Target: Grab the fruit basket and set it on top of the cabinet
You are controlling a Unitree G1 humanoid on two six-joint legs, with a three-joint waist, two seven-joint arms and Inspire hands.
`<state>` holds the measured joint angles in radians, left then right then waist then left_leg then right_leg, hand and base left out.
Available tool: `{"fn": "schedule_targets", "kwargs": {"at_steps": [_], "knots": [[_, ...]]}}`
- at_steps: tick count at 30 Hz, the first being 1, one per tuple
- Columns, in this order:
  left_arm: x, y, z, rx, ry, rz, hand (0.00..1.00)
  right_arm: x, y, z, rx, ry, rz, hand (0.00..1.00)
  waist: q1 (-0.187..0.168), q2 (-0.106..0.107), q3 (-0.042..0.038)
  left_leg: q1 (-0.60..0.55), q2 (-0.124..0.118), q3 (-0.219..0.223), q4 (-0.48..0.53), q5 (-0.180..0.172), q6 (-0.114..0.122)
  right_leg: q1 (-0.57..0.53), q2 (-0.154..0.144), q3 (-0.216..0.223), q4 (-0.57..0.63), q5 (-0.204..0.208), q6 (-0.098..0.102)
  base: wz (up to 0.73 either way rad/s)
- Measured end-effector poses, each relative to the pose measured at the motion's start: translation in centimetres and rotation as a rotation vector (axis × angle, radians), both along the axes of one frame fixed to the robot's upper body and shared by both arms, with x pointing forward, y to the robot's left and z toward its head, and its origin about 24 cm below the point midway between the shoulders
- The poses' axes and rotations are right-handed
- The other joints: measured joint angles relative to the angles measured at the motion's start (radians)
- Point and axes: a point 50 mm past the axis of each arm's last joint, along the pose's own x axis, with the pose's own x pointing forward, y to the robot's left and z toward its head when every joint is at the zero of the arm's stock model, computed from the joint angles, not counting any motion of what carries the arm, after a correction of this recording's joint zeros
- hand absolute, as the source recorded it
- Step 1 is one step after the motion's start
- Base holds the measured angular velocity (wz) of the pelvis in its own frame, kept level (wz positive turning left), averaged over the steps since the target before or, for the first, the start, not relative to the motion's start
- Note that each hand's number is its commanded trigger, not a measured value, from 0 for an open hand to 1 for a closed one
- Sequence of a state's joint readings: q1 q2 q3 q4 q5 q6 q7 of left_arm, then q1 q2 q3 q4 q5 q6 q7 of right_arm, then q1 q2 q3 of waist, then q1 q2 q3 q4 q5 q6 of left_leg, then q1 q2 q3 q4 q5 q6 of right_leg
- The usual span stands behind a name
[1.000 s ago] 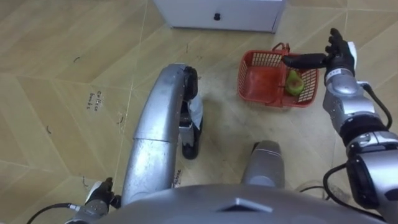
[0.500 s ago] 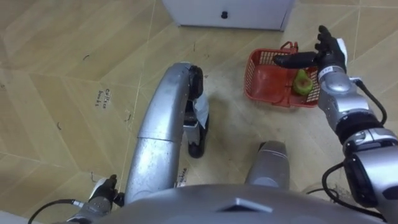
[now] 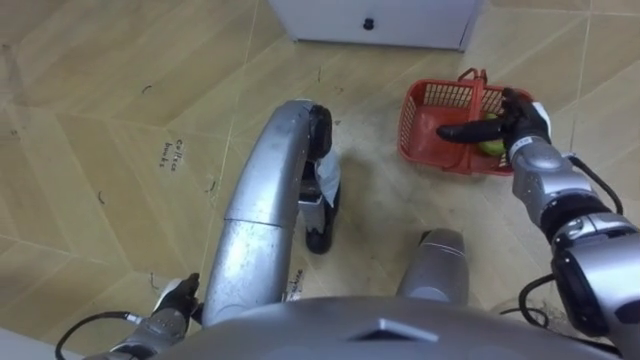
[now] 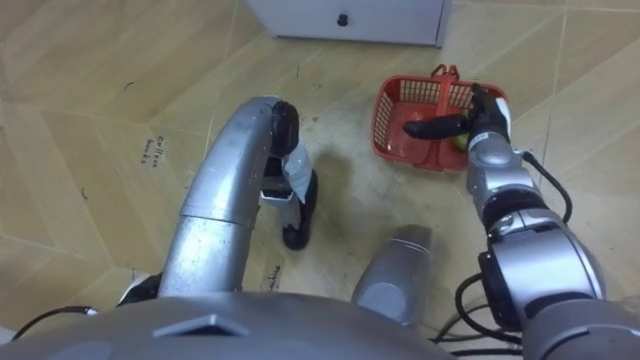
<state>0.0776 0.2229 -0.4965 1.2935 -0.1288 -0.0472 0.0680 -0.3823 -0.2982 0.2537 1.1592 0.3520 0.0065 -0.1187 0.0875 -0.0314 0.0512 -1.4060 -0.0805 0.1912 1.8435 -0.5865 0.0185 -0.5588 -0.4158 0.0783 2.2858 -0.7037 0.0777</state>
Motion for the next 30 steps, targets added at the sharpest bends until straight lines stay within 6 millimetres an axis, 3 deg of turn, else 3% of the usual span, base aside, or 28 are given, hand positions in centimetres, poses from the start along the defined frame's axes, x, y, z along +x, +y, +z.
{"fn": "schedule_targets", "kwargs": {"at_steps": [1, 3, 19, 30], "knots": [[0.0, 0.0, 0.0, -0.005, 0.005, 0.0, 0.0, -0.1, 0.0, -0.1, 0.002, 0.007, 0.002, 0.0, 0.0, 0.001, 0.0001, 0.0, 0.0, 0.0, 0.0, 0.0, 0.0, 0.0, 0.0, 0.0, 0.0, 0.0, 0.0, 0.0], [-0.1, -0.1, 0.0, -0.011, 0.01, -0.001, 0.0, -0.1, 0.0, -0.1, 0.006, 0.012, 0.002, 1.0, 0.001, 0.004, 0.0001, 0.0, 0.0, 0.0, 0.0, 0.0, -0.001, -0.001, 0.0, 0.0, 0.0, 0.0, 0.0, 0.0], [-0.2, -0.7, -0.2, -0.039, 0.026, -0.001, 0.0, -0.4, 0.1, -0.5, 0.038, 0.037, 0.008, 1.0, 0.007, 0.008, 0.0001, 0.0, -0.001, 0.001, 0.001, 0.0, -0.001, 0.0, 0.003, 0.001, 0.0, 0.0, 0.0, 0.0], [1.8, -0.8, 0.0, -0.04, -0.026, 0.025, 0.0, -0.9, 0.6, -1.0, 0.05, 0.055, -0.016, 1.0, 0.0, 0.0, 0.0049, -0.005, -0.001, 0.001, 0.002, 0.0, -0.001, 0.0, 0.004, -0.007, 0.0, 0.0, 0.0, 0.0]]}}
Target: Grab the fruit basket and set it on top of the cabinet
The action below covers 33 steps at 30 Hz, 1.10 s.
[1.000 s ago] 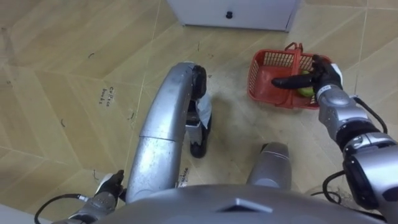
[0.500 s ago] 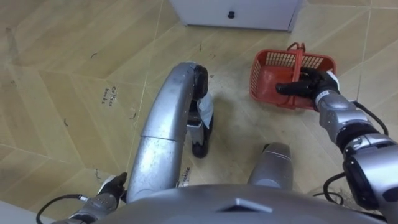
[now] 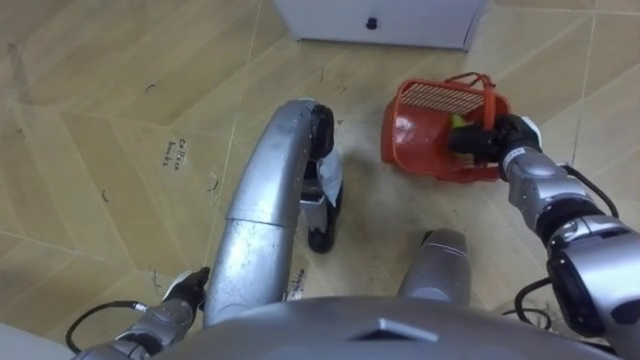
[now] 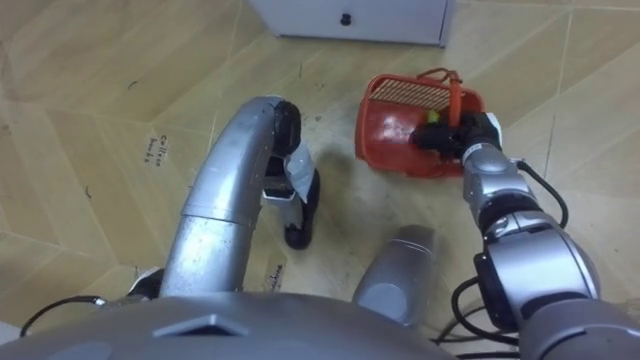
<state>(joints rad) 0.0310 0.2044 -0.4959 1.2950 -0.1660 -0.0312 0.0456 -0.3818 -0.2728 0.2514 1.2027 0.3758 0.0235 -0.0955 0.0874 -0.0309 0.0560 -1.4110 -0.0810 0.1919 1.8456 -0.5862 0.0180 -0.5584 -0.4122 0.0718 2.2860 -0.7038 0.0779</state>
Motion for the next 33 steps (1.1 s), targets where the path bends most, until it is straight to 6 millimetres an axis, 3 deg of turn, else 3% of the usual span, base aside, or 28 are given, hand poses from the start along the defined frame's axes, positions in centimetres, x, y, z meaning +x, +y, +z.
{"fn": "schedule_targets", "kwargs": {"at_steps": [4, 11, 20, 25, 29, 30, 32, 33], "knots": [[0.6, -0.2, 0.0, 0.003, -0.014, 0.022, 0.0, -0.1, -0.1, -0.1, -0.006, 0.002, -0.02, 1.0, -0.001, -0.01, 0.006, -0.002, 0.0, -0.001, 0.003, 0.0, 0.0, 0.003, 0.001, 0.004, 0.0, 0.0, 0.0, 0.0], [2.3, -0.5, 0.2, -0.005, -0.055, 0.029, 0.0, -0.7, -0.4, -0.5, -0.008, 0.036, -0.028, 1.0, 0.0, -0.022, 0.0074, 0.0, 0.0, -0.011, 0.017, 0.0, 0.001, 0.01, 0.013, 0.003, 0.005, 0.0, 0.001, -0.02], [2.9, -0.1, 0.4, 0.003, -0.058, 0.042, 0.0, -0.4, 0.2, -0.4, 0.008, 0.032, 0.003, 1.0, 0.0, -0.038, 0.008, 0.005, -0.003, -0.034, 0.032, 0.0, 0.002, 0.037, 0.032, -0.019, 0.004, 0.0, 0.001, 0.0], [3.8, -0.3, 0.5, -0.002, -0.081, 0.023, 0.0, 1.3, 1.3, 0.8, 0.026, -0.057, 0.041, 1.0, -0.012, -0.048, 0.011, 0.029, -0.007, -0.043, 0.049, -0.007, 0.013, 0.086, 0.038, -0.022, -0.003, -0.001, -0.002, -0.03], [5.0, 0.0, 0.9, 0.013, -0.114, 0.041, 0.0, 3.0, 2.3, 2.5, 0.01, -0.154, 0.1, 1.0, -0.03, -0.058, 0.0101, 0.031, -0.033, -0.05, 0.061, -0.013, 0.024, 0.111, 0.03, -0.03, -0.01, -0.001, -0.003, 0.05], [5.5, 0.1, 1.0, 0.018, -0.128, 0.043, 0.0, 3.3, 2.5, 2.8, 0.003, -0.169, 0.115, 1.0, -0.034, -0.058, 0.0098, 0.039, -0.048, -0.059, 0.066, -0.018, 0.027, 0.131, 0.03, -0.04, -0.02, -0.001, -0.003, 0.12], [6.1, 0.4, 1.2, 0.033, -0.141, 0.043, 0.0, 3.6, 2.9, 3.0, 0.004, -0.185, 0.138, 1.0, -0.039, -0.066, 0.0056, 0.054, -0.054, -0.059, 0.069, -0.029, 0.043, 0.154, 0.042, -0.043, -0.042, -0.003, -0.004, 0.07], [6.5, 0.5, 1.4, 0.034, -0.153, 0.053, 0.0, 3.9, 3.2, 3.4, 0.007, -0.199, 0.15, 1.0, -0.036, -0.064, 0.0039, 0.062, -0.051, -0.066, 0.065, -0.035, 0.049, 0.161, 0.067, -0.037, -0.066, -0.004, -0.003, -0.09]]}}
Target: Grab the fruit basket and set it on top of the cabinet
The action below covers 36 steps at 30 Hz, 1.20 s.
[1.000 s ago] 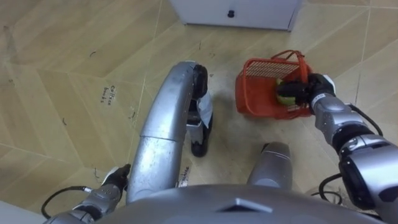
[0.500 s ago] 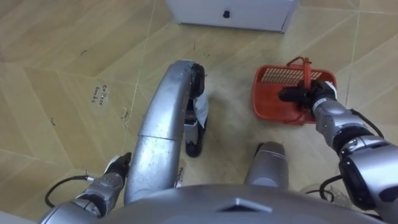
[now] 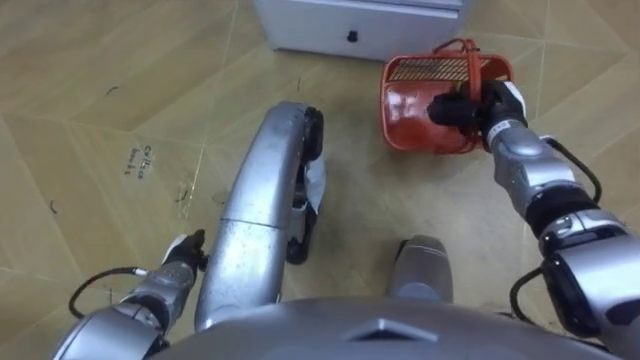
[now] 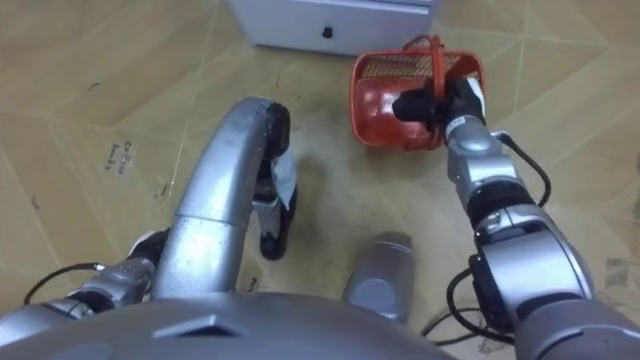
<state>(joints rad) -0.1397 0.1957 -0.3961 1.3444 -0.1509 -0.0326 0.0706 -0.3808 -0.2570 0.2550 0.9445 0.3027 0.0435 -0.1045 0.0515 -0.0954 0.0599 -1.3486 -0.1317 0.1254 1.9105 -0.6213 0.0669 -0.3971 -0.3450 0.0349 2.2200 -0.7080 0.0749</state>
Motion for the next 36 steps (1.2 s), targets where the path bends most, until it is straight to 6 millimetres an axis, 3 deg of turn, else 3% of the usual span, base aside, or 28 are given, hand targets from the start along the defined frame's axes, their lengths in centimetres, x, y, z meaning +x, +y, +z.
{"fn": "schedule_targets", "kwargs": {"at_steps": [2, 4, 8, 11, 12, 13, 14, 15, 16, 18, 20, 22, 23, 25, 27, 28, 29, 30, 31, 32, 33, 34, 36], "knots": [[0.7, 0.1, 0.3, -0.003, -0.03, 0.021, 0.0, 0.6, 0.5, 0.8, -0.008, -0.039, 0.031, 1.0, 0.008, 0.001, -0.0014, 0.022, 0.01, -0.006, -0.035, -0.006, 0.012, -0.003, 0.051, 0.025, -0.074, -0.004, 0.007, -0.19], [0.9, 0.3, 0.4, 0.001, -0.042, 0.031, 0.0, 0.9, 0.8, 1.2, -0.016, -0.058, 0.059, 1.0, 0.012, 0.004, -0.0039, 0.05, 0.02, -0.007, -0.081, -0.008, 0.021, -0.005, 0.066, 0.034, -0.153, -0.006, 0.012, -0.26], [0.6, 0.9, 0.4, 0.012, -0.041, 0.059, 0.0, 1.6, 1.6, 2.3, -0.016, -0.097, 0.118, 1.0, 0.033, 0.005, -0.008, 0.132, 0.044, -0.002, -0.221, -0.001, 0.036, 0.005, 0.07, 0.041, -0.37, -0.008, 0.016, -0.37], [-0.8, 1.5, 0.2, 0.023, -0.017, 0.082, 0.0, 2.0, 2.4, 3.4, 0.012, -0.143, 0.157, 1.0, 0.034, 0.0, -0.0182, 0.241, 0.05, 0.016, -0.361, 0.006, 0.047, 0.074, 0.066, 0.039, -0.602, 0.005, 0.026, -0.34], [-1.7, 1.7, 0.0, 0.026, 0.007, 0.094, 0.0, 1.9, 2.8, 3.7, 0.027, -0.165, 0.174, 1.0, 0.032, 0.0, -0.0218, 0.3, 0.048, 0.026, -0.419, 0.009, 0.052, 0.112, 0.066, 0.044, -0.692, 0.038, 0.032, -0.27], [-2.4, 1.8, -0.2, 0.028, 0.026, 0.11, 0.0, 1.7, 3.1, 4.1, 0.039, -0.189, 0.189, 1.0, 0.028, 0.002, -0.0292, 0.358, 0.047, 0.035, -0.484, 0.013, 0.06, 0.143, 0.067, 0.045, -0.771, 0.098, 0.03, -0.27], [-2.6, 1.8, -0.2, 0.032, 0.027, 0.116, 0.0, 1.6, 3.4, 4.2, 0.045, -0.201, 0.198, 1.0, 0.025, 0.001, -0.0307, 0.391, 0.047, 0.039, -0.52, 0.015, 0.063, 0.156, 0.067, 0.046, -0.806, 0.141, 0.027, -0.23], [-3.4, 2.0, -0.2, 0.046, 0.039, 0.127, 0.0, 1.2, 4.0, 4.3, 0.046, -0.215, 0.216, 1.0, 0.018, 0.003, -0.0345, 0.463, 0.046, 0.042, -0.591, 0.022, 0.065, 0.181, 0.067, 0.042, -0.866, 0.25, 0.022, -0.24], [-4.0, 2.2, -0.3, 0.057, 0.044, 0.144, 0.0, 0.8, 4.3, 4.0, 0.044, -0.213, 0.231, 1.0, 0.012, 0.005, -0.0376, 0.542, 0.046, 0.041, -0.67, 0.032, 0.067, 0.201, 0.068, 0.032, -0.917, 0.387, 0.017, -0.23], [-4.3, 2.3, -0.3, 0.081, 0.051, 0.137, 0.0, -0.4, 4.1, 3.0, 0.045, -0.177, 0.23, 1.0, 0.021, 0.008, -0.0418, 0.666, 0.048, 0.031, -0.8, 0.057, 0.067, 0.208, 0.072, 0.023, -0.963, 0.548, 0.015, -0.34], [-4.4, 2.4, -0.3, 0.101, 0.055, 0.145, 0.0, -1.0, 4.1, 3.0, 0.015, -0.182, 0.25, 1.0, 0.025, 0.019, -0.0433, 0.757, 0.052, 0.01, -0.911, 0.087, 0.057, 0.143, 0.087, 0.013, -0.93, 0.494, 0.017, -0.37], [-3.8, 2.4, -0.1, 0.112, 0.026, 0.152, 0.0, -1.8, 4.2, 3.5, 0.008, -0.217, 0.266, 1.0, 0.024, 0.043, -0.0442, 0.868, 0.08, 0.007, -1.035, 0.119, 0.04, 0.047, 0.107, -0.014, -0.969, 0.373, 0.012, -0.37], [-3.7, 2.4, -0.1, 0.115, 0.016, 0.154, 0.0, -2.0, 4.2, 3.6, 0.006, -0.223, 0.271, 1.0, 0.025, 0.05, -0.0436, 0.897, 0.089, 0.006, -1.065, 0.126, 0.032, 0.029, 0.109, -0.022, -1.001, 0.346, 0.013, -0.36], [-3.4, 2.6, 0.1, 0.129, -0.015, 0.181, 0.0, -2.3, 4.1, 3.5, -0.006, -0.224, 0.277, 1.0, 0.023, 0.058, -0.044, 1.012, 0.115, 0.004, -1.187, 0.161, 0.002, -0.007, 0.126, -0.05, -1.219, 0.301, 0.011, -0.2], [-3.3, 2.6, 0.2, 0.131, -0.034, 0.182, 0.0, -2.2, 4.1, 4.2, -0.01, -0.251, 0.285, 1.0, 0.012, 0.065, -0.0463, 1.054, 0.133, -0.02, -1.229, 0.178, -0.024, 0.009, 0.16, -0.076, -1.433, 0.299, 0.007, 0.02], [-3.4, 2.5, 0.2, 0.124, -0.045, 0.185, 0.0, -2.0, 4.1, 4.7, -0.012, -0.273, 0.292, 1.0, 0.012, 0.069, -0.0548, 1.072, 0.146, -0.026, -1.259, 0.192, -0.049, 0.057, 0.183, -0.094, -1.51, 0.306, 0.002, -0.22], [-4.0, 2.6, 0.1, 0.124, -0.034, 0.191, 0.0, -1.8, 4.2, 5.1, -0.011, -0.288, 0.295, 1.0, 0.026, 0.072, -0.0553, 1.104, 0.164, -0.028, -1.306, 0.217, -0.069, 0.107, 0.203, -0.117, -1.598, 0.332, -0.022, -0.25], [-4.2, 2.6, 0.1, 0.125, -0.03, 0.198, 0.0, -1.8, 4.2, 5.1, -0.009, -0.29, 0.294, 1.0, 0.023, 0.071, -0.0523, 1.106, 0.174, -0.025, -1.308, 0.238, -0.069, 0.145, 0.219, -0.106, -1.646, 0.347, -0.027, 0.05], [-5.0, 2.8, 0.0, 0.126, -0.017, 0.218, 0.0, -2.0, 4.1, 4.9, -0.001, -0.284, 0.288, 1.0, 0.004, 0.05, -0.0507, 1.101, 0.158, -0.021, -1.357, 0.258, -0.061, 0.208, 0.226, -0.071, -1.737, 0.377, -0.028, 0.42], [-5.1, 2.7, 0.0, 0.123, -0.018, 0.218, 0.0, -2.0, 4.1, 5.1, 0.002, -0.29, 0.286, 1.0, -0.006, 0.045, -0.0525, 1.091, 0.143, -0.02, -1.416, 0.279, -0.055, 0.233, 0.224, -0.051, -1.776, 0.393, -0.026, 0.66], [-5.0, 2.4, 0.0, 0.112, -0.03, 0.216, 0.0, -1.8, 3.4, 5.7, 0.0, -0.312, 0.271, 1.0, -0.018, 0.045, -0.0537, 1.07, 0.123, -0.018, -1.53, 0.415, -0.032, 0.269, 0.228, -0.04, -1.842, 0.413, -0.02, 0.22], [-5.6, 2.5, 0.0, 0.111, -0.03, 0.227, 0.0, -1.8, 3.2, 5.9, 0.001, -0.32, 0.26, 1.0, 0.007, 0.021, -0.0648, 1.108, 0.119, -0.001, -1.573, 0.438, -0.032, 0.295, 0.223, -0.043, -1.895, 0.426, -0.014, 0.0], [-6.8, 2.4, -0.1, 0.113, 0.007, 0.226, 0.0, -1.9, 3.5, 6.5, -0.008, -0.357, 0.269, 1.0, 0.023, 0.023, -0.0633, 1.163, 0.12, -0.016, -1.615, 0.446, -0.032, 0.348, 0.234, -0.094, -1.963, 0.463, -0.007, -0.31]]}}
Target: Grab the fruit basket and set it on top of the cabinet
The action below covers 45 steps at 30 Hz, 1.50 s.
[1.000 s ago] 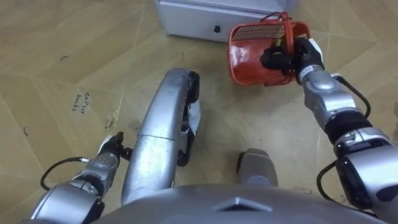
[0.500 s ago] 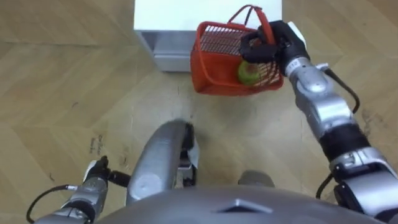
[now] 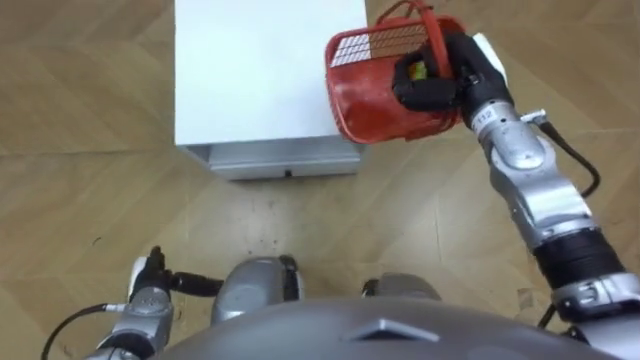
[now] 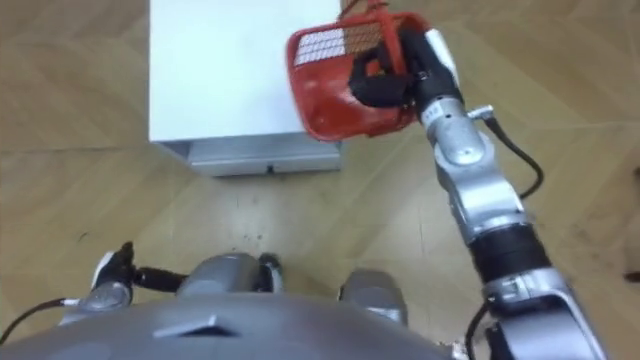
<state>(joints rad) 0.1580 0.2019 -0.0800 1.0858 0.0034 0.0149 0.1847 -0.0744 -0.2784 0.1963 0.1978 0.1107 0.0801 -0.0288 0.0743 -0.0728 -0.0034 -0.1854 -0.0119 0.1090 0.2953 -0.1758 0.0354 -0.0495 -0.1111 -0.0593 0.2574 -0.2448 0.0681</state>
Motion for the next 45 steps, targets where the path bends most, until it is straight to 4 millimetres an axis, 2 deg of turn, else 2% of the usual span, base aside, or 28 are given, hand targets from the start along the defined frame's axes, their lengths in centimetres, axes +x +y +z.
{"fn": "schedule_targets", "kwargs": {"at_steps": [1, 2, 3, 4, 7, 12, 17, 19, 25, 32, 35, 36, 37, 38, 39, 40, 41, 42, 43, 45], "knots": [[-0.1, 0.1, 0.0, 0.009, 0.011, -0.015, 0.0, -0.1, 0.3, 0.4, 0.004, -0.018, 0.011, 1.0, 0.019, 0.009, 0.0047, 0.031, 0.005, -0.064, -0.018, 0.001, -0.003, 0.0, 0.013, -0.036, -0.012, 0.005, -0.005, -0.46], [-0.2, 0.3, 0.1, 0.02, 0.014, -0.028, 0.0, 0.0, 0.7, 1.1, 0.006, -0.05, 0.031, 1.0, 0.03, 0.006, 0.0033, 0.044, 0.009, -0.133, -0.022, 0.003, -0.009, -0.009, 0.042, -0.044, -0.092, 0.043, -0.034, -0.46], [-0.3, 0.2, 0.0, 0.02, 0.018, -0.028, 0.0, 0.0, 0.7, 1.4, 0.001, -0.065, 0.037, 1.0, 0.029, 0.017, 0.0066, 0.055, 0.015, -0.149, -0.027, 0.003, -0.019, 0.0, 0.048, -0.06, -0.102, 0.082, -0.05, -0.24], [-0.7, 0.3, 0.0, 0.022, 0.03, -0.025, 0.0, -0.1, 0.9, 1.7, 0.001, -0.085, 0.048, 1.0, 0.024, 0.023, 0.005, 0.081, 0.022, -0.137, -0.047, 0.007, -0.029, 0.037, 0.052, -0.093, -0.113, 0.106, -0.051, 0.0], [-0.6, 0.5, 0.1, 0.03, 0.031, -0.026, 0.0, 0.0, 1.2, 1.9, 0.008, -0.095, 0.057, 1.0, 0.016, 0.023, 0.0085, 0.138, 0.028, -0.08, -0.094, 0.009, -0.032, 0.076, 0.062, -0.083, -0.118, 0.104, -0.049, 0.02], [0.1, 0.3, 0.1, 0.017, 0.032, -0.049, 0.0, 0.1, 1.8, 2.0, -0.002, -0.1, 0.085, 1.0, 0.03, 0.014, 0.0094, 0.154, 0.029, -0.089, -0.132, 0.01, -0.034, 0.072, 0.075, -0.098, -0.12, 0.103, -0.048, 0.04], [-0.1, 0.4, 0.1, 0.024, 0.053, -0.057, 0.0, 0.2, 2.6, 2.0, 0.01, -0.098, 0.122, 1.0, 0.062, -0.006, 0.0203, 0.157, 0.023, -0.107, -0.132, 0.01, -0.034, 0.082, 0.071, -0.115, -0.121, 0.103, -0.048, 0.13], [0.0, 0.3, 0.0, 0.025, 0.057, -0.072, 0.0, 0.2, 2.8, 2.0, 0.011, -0.094, 0.135, 1.0, 0.066, -0.009, 0.0201, 0.153, 0.021, -0.115, -0.132, 0.01, -0.034, 0.084, 0.069, -0.126, -0.121, 0.103, -0.048, 0.19], [0.0, 0.2, 0.0, 0.02, 0.056, -0.071, 0.0, 0.2, 3.1, 2.0, 0.015, -0.09, 0.156, 1.0, 0.084, -0.009, 0.0201, 0.155, 0.014, -0.116, -0.132, 0.01, -0.034, 0.085, 0.062, -0.136, -0.115, 0.102, -0.047, 0.04], [0.1, 0.3, 0.0, 0.001, 0.057, -0.063, 0.0, 0.2, 3.4, 1.9, 0.03, -0.086, 0.16, 1.0, 0.082, -0.006, 0.0204, 0.167, 0.016, -0.118, -0.129, 0.01, -0.034, 0.084, 0.057, -0.154, -0.079, 0.101, -0.045, 0.02], [-0.3, 0.3, -0.1, -0.007, 0.081, -0.062, 0.0, 0.1, 3.7, 1.8, 0.043, -0.084, 0.161, 1.0, 0.083, -0.004, 0.0217, 0.168, 0.013, -0.11, -0.115, 0.01, -0.034, 0.085, 0.042, -0.165, -0.059, 0.101, -0.045, 0.02], [-0.5, 0.2, -0.2, -0.014, 0.096, -0.063, 0.0, 0.1, 3.7, 1.4, 0.046, -0.069, 0.155, 1.0, 0.082, -0.002, 0.0239, 0.164, 0.012, -0.099, -0.088, 0.008, -0.031, 0.084, 0.035, -0.163, -0.037, 0.101, -0.045, 0.05], [-0.8, 0.2, -0.3, -0.02, 0.115, -0.06, 0.0, 0.0, 4.0, 0.8, 0.059, -0.045, 0.146, 1.0, 0.087, -0.002, 0.032, 0.129, 0.004, -0.063, 0.007, -0.003, -0.019, 0.086, 0.018, -0.14, -0.002, 0.102, -0.045, 0.07], [-0.9, 0.2, -0.3, -0.025, 0.122, -0.064, 0.0, 0.0, 4.1, 0.4, 0.062, -0.032, 0.139, 1.0, 0.09, 0.004, 0.042, 0.098, -0.003, -0.05, 0.046, -0.025, -0.011, 0.084, 0.005, -0.117, 0.016, 0.101, -0.045, 0.2], [-0.8, -0.2, -0.4, -0.034, 0.126, -0.093, 0.0, -0.1, 3.7, 0.1, 0.047, -0.019, 0.131, 1.0, 0.087, 0.02, 0.0313, 0.068, 0.007, -0.035, -0.031, 0.0, -0.011, 0.059, 0.007, -0.105, 0.079, 0.096, -0.037, 0.18], [-0.4, -0.2, -0.4, -0.033, 0.12, -0.11, 0.0, 0.0, 3.2, -0.3, 0.03, 0.001, 0.123, 1.0, 0.1, 0.034, 0.031, 0.052, 0.018, 0.013, -0.038, 0.014, 0.024, 0.005, -0.006, -0.103, 0.21, 0.065, 0.002, 0.13], [-0.6, 0.1, -0.4, -0.024, 0.131, -0.111, 0.0, -0.2, 3.5, -1.2, 0.034, 0.037, 0.122, 1.0, 0.114, 0.026, 0.0289, 0.059, 0.005, 0.019, -0.018, -0.002, 0.038, -0.045, -0.036, -0.11, 0.316, 0.056, 0.008, 0.0], [-0.7, 0.2, -0.3, -0.021, 0.136, -0.114, 0.0, -0.3, 3.7, -1.4, 0.035, 0.047, 0.127, 1.0, 0.116, 0.025, 0.0281, 0.061, -0.002, 0.014, -0.011, -0.011, 0.043, -0.06, -0.046, -0.113, 0.352, 0.054, 0.009, 0.09], [-0.7, 0.3, -0.3, -0.018, 0.143, -0.124, 0.0, -0.3, 3.9, -1.4, 0.047, 0.051, 0.141, 1.0, 0.12, 0.029, 0.0298, 0.055, -0.01, 0.0, 0.007, -0.025, 0.051, -0.08, -0.045, -0.113, 0.382, 0.033, 0.012, 0.13], [0.1, 0.4, -0.2, -0.012, 0.133, -0.139, 0.0, -0.1, 4.0, -1.2, 0.075, 0.048, 0.146, 1.0, 0.123, 0.032, 0.0318, 0.049, -0.013, -0.015, 0.01, -0.029, 0.055, -0.121, -0.039, -0.116, 0.362, 0.0, 0.008, 0.2]]}}
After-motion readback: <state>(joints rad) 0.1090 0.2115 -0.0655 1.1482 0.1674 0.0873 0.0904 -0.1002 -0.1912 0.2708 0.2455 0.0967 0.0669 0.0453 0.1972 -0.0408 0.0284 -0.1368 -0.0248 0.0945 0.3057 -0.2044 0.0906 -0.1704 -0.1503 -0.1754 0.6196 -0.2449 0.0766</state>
